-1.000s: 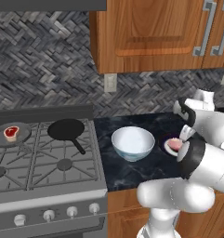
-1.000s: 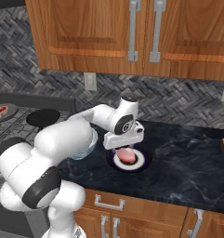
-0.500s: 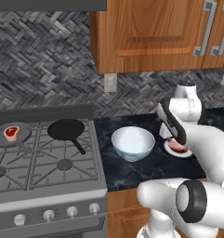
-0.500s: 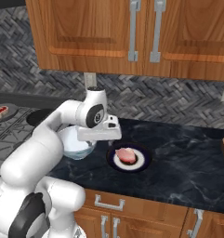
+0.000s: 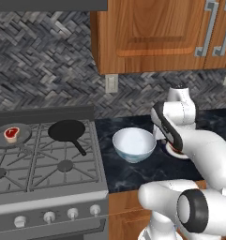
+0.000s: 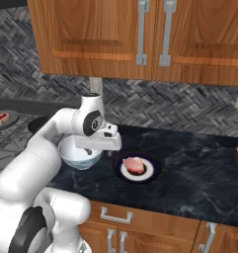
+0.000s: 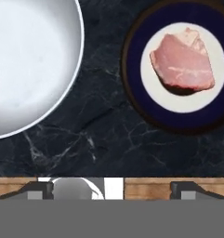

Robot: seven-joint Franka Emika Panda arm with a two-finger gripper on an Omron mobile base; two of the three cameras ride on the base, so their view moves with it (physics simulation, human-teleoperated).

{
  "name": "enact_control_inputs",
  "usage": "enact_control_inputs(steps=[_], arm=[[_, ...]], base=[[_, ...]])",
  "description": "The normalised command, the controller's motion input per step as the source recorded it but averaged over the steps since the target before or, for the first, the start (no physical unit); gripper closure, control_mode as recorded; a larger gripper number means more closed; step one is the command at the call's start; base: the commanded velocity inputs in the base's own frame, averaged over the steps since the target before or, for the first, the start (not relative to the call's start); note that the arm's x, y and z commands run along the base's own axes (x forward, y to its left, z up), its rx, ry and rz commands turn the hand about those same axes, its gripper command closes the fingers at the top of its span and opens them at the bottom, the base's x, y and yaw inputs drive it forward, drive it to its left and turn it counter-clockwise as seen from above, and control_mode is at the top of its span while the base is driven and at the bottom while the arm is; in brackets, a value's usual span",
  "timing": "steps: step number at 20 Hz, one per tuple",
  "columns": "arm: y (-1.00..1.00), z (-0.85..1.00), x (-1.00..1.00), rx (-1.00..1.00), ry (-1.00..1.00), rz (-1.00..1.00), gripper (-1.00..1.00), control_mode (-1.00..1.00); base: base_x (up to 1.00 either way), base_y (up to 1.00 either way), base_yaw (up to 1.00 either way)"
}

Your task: Place one of the steaks on the plate and the other in the bowl. Then place the bowl in the fridge.

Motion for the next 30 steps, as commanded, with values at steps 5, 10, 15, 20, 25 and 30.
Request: enact_control_inputs(steps=[5, 10, 15, 20, 25, 30], arm=[[0.42, 0.04, -0.14, 0.01, -0.03, -0.25, -1.0, -1.0], [0.04, -0.01, -0.08, 0.0, 0.0, -0.01, -1.0, -1.0], [0.11, 0.0, -0.04, 0.0, 0.0, 0.0, -1.0, 1.0], [0.0, 0.0, 0.0, 0.0, 0.0, 0.0, -1.0, 1.0], [0.0, 0.0, 0.0, 0.0, 0.0, 0.0, -1.0, 1.0], [0.0, 0.0, 0.0, 0.0, 0.0, 0.0, -1.0, 1.0]], base=[[0.0, 0.0, 0.0], [0.0, 0.0, 0.0], [-0.01, 0.09, 0.01], [-0.27, 0.9, 0.06], [-0.12, 0.88, 0.01], [-0.02, 0.88, -0.02]])
